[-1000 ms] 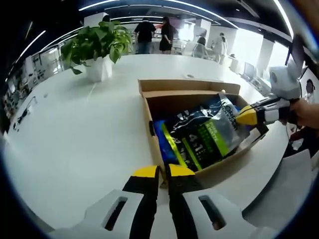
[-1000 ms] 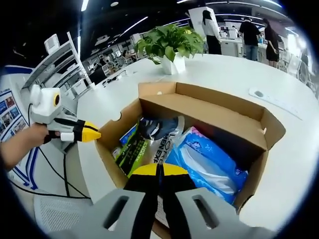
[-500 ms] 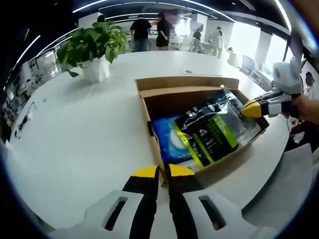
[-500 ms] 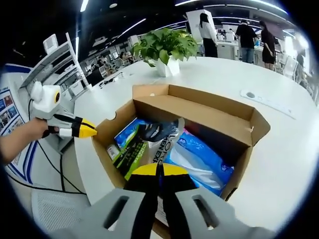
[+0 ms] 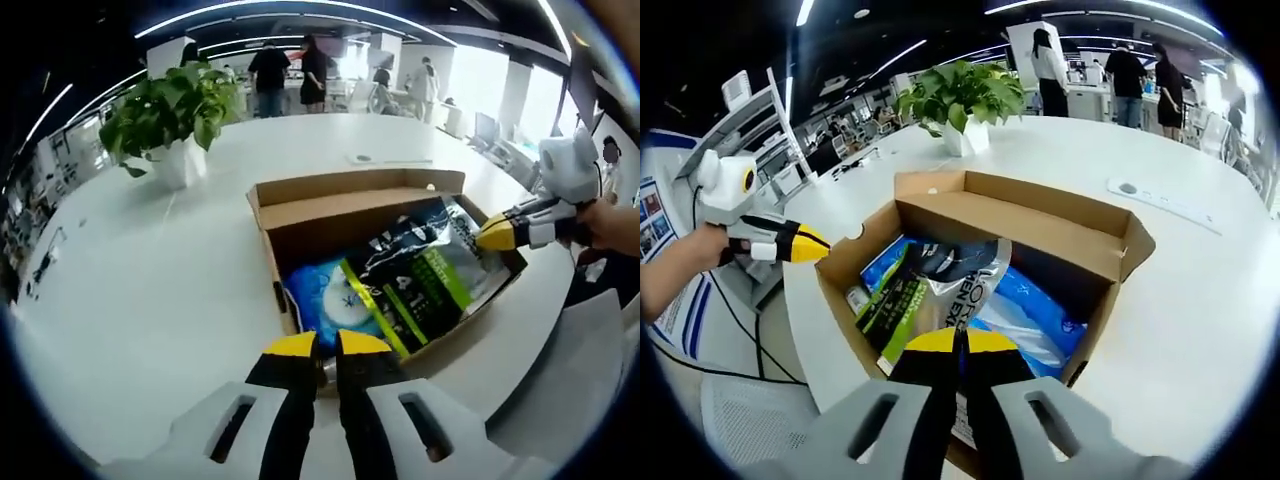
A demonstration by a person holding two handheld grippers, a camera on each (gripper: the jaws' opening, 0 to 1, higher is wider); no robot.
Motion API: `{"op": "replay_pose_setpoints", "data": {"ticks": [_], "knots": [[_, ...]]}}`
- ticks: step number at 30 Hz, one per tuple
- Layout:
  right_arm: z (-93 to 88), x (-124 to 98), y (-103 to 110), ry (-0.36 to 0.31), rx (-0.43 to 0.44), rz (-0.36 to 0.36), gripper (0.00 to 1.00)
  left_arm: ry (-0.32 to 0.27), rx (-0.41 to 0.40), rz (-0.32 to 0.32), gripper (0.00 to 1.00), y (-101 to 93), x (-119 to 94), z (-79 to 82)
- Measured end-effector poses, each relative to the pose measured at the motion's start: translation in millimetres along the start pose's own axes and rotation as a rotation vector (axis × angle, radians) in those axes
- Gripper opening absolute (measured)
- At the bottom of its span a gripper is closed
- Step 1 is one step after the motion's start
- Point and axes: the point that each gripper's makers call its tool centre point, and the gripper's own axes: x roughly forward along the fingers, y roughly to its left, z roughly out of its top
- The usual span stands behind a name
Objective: Operate the shoe box by opening the lid, removing the specified soft item, and placing it in the target area until the item is outside and the box remains undamaged.
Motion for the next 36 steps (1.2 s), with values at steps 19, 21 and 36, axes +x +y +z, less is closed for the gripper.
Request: {"op": "replay_pose_setpoints", "data": {"ticks": [19,21,36], "knots": [[-10.1,-10,-17,0.010,0.001,-0.046,0.00,0.061,-0.025,-0.183,0.17,-44.5,36,5.3],[-10.4,-10,-18,0.009,0.002,-0.050,0.00,0.070,-0.032,-0.204,0.18,-49.3,41,5.7],[-12.5,-10,-17,0.007,0.026,-0.048,0.00,0.140,-0.133,-0.326,0.18,-66.0,63,5.9]]}}
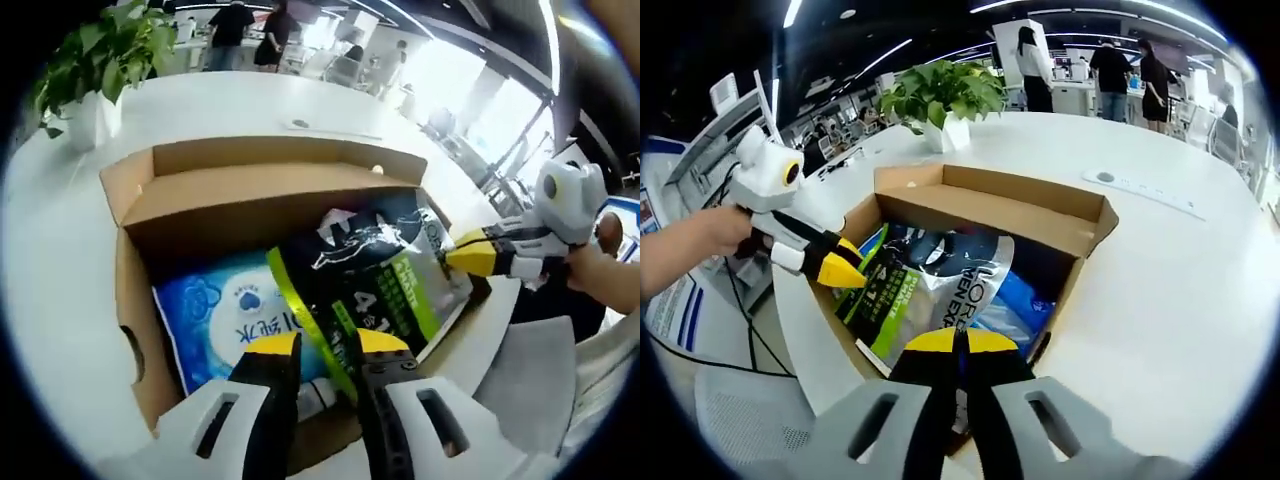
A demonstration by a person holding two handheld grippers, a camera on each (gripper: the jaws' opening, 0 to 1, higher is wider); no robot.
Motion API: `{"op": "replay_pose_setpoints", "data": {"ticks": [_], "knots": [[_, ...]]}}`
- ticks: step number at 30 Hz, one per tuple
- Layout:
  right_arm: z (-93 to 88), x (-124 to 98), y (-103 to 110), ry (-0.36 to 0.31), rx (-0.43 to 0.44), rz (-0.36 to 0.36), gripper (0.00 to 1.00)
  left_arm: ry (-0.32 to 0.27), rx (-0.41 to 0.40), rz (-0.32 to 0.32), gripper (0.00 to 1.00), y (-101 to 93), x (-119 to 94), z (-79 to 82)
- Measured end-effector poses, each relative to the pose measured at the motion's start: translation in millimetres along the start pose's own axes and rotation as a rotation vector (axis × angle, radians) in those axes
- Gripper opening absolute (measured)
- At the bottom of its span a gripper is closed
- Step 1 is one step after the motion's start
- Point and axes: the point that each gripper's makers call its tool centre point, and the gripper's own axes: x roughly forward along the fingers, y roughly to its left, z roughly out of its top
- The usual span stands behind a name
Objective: Operate the shoe box by opening the lid, removing the specified soft item, and placing it in the target area until the item is outside and the box remains undamaged.
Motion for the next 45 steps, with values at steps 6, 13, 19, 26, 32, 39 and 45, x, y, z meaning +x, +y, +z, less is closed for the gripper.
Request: {"op": "replay_pose_setpoints", "data": {"ticks": [6,13,19,26,32,39,45], "knots": [[-1.3,-1,0,0.001,0.025,0.003,0.00,-0.039,-0.082,-0.030,0.04,4.3,1,6.0],[-2.7,-1,2,-0.003,0.050,0.000,0.00,-0.069,-0.124,-0.034,0.00,-2.1,-1,10.3],[-2.2,-5,4,-0.009,0.068,0.003,0.00,-0.083,-0.107,-0.016,0.00,-4.4,-5,16.8],[4.1,-14,2,-0.039,0.100,-0.001,0.00,-0.098,-0.082,-0.007,0.00,-9.9,-8,27.0],[6.2,-24,-2,-0.058,0.118,-0.010,0.00,-0.098,-0.066,-0.013,0.00,-19.5,-9,35.4],[7.4,-37,-9,-0.087,0.160,-0.022,0.00,-0.106,-0.046,-0.001,0.00,-33.1,-8,44.4],[9.1,-51,-18,-0.110,0.192,-0.039,0.00,-0.103,-0.037,-0.005,0.00,-47.6,-7,51.4]]}}
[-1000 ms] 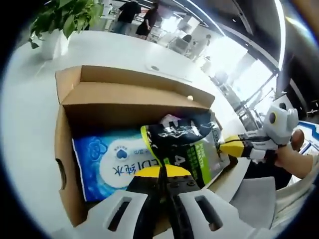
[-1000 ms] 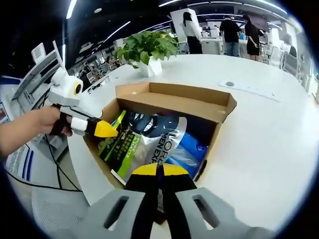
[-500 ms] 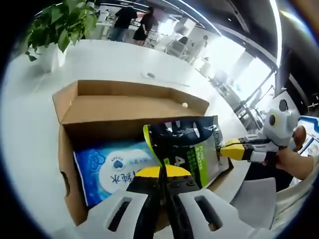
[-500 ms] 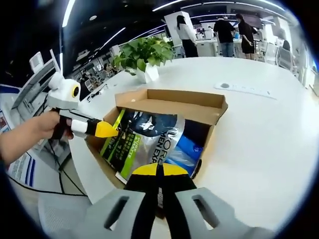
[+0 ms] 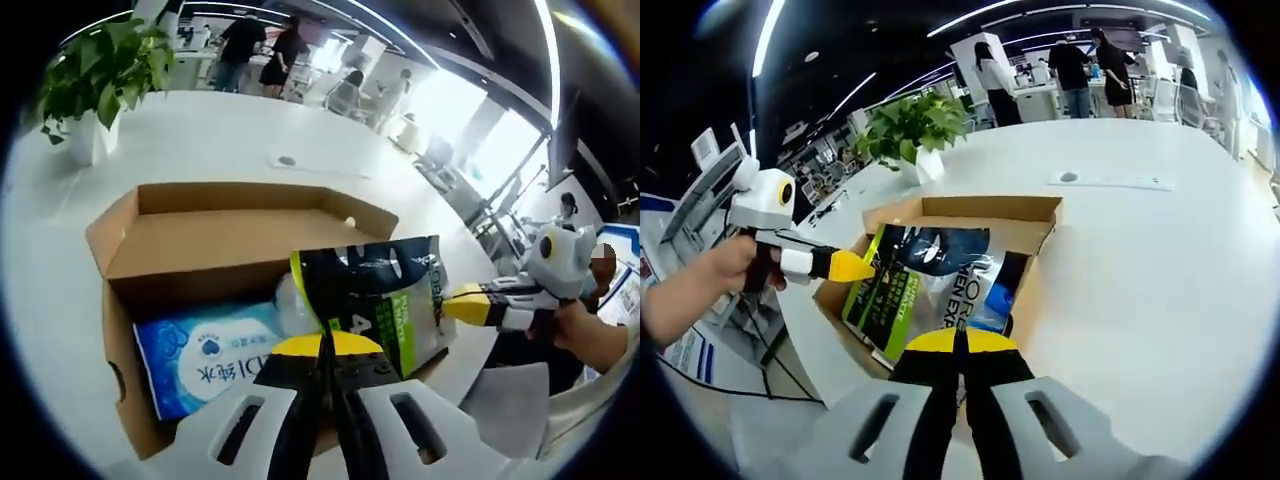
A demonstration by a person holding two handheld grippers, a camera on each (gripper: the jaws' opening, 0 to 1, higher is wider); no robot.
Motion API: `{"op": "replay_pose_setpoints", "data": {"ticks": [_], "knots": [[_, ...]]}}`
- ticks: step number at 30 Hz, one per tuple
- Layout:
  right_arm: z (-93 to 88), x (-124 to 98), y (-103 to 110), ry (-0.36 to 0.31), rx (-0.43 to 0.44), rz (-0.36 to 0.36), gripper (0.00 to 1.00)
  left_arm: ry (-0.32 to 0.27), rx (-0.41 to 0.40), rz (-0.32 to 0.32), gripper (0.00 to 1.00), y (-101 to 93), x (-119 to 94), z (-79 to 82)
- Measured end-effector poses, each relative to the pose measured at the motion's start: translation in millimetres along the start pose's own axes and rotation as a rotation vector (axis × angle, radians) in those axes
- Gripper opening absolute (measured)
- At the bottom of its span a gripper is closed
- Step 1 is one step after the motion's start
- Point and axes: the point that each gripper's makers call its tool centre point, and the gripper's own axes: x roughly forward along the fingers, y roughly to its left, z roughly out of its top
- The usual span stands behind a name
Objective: Operate the shoe box by opening the lid, removing the specified soft item, and placing it in the target area until the item is outside and the box remains undamaged.
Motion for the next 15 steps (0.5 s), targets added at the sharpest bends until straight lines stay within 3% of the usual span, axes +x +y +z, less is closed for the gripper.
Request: {"op": "replay_pose_setpoints", "data": {"ticks": [15], "knots": [[4.7,-31,-40,-0.037,0.089,-0.066,0.00,0.018,0.048,-0.046,0.00,-38.7,21,9.5]]}}
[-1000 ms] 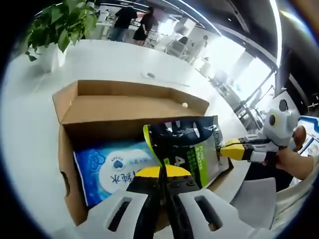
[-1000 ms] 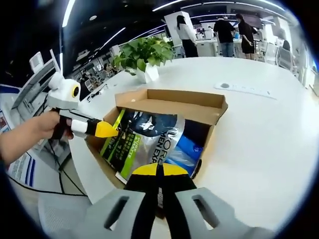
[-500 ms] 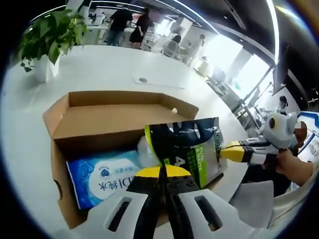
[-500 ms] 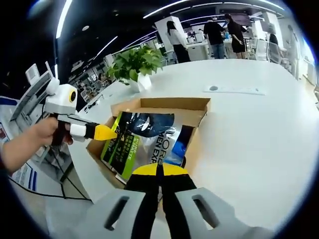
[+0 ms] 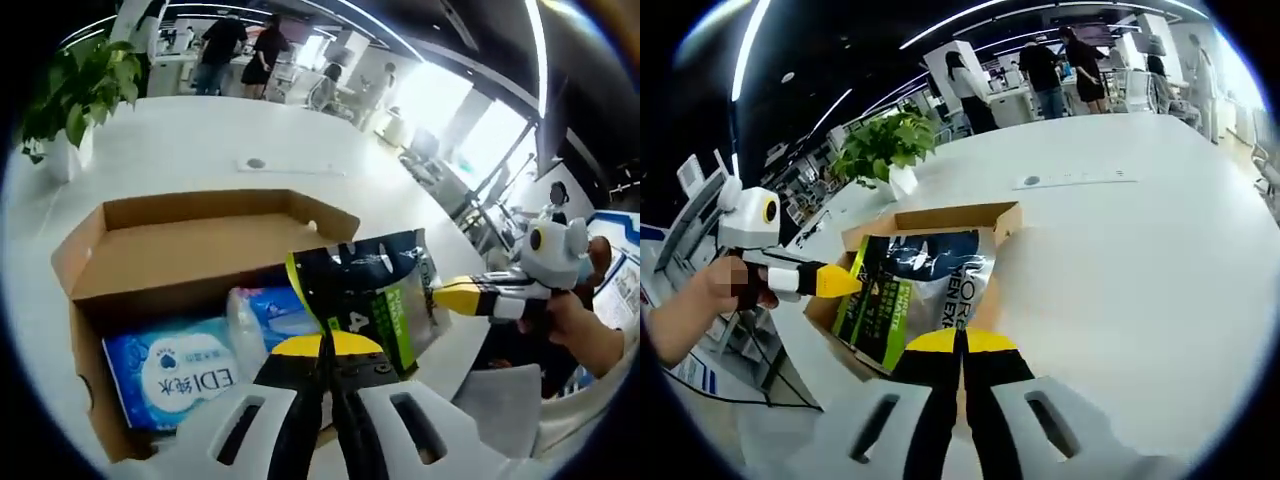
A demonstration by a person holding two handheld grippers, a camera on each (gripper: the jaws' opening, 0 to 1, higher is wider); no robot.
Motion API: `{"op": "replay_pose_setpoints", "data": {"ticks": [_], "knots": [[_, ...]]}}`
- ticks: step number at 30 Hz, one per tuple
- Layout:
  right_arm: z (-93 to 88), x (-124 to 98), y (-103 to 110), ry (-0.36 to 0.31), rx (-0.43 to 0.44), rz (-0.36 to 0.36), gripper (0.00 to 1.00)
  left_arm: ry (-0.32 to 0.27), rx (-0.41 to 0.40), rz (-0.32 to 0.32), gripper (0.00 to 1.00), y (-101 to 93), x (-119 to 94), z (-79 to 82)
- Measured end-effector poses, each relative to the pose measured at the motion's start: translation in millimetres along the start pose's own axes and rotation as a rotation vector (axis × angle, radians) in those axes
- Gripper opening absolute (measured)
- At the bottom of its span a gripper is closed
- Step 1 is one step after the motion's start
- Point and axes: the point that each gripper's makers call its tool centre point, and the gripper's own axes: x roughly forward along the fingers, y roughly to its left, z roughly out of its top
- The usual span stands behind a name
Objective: Operate the shoe box by opening the lid, removing the specified soft item, and placing it in the target area until the item is outside and the box remains undamaged.
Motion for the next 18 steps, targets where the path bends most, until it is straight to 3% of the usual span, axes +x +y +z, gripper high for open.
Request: {"op": "replay_pose_setpoints", "data": {"ticks": [18], "knots": [[8.2,-24,-42,-0.027,0.034,-0.078,0.00,0.029,0.061,-0.039,0.00,-34.6,32,8.4]]}}
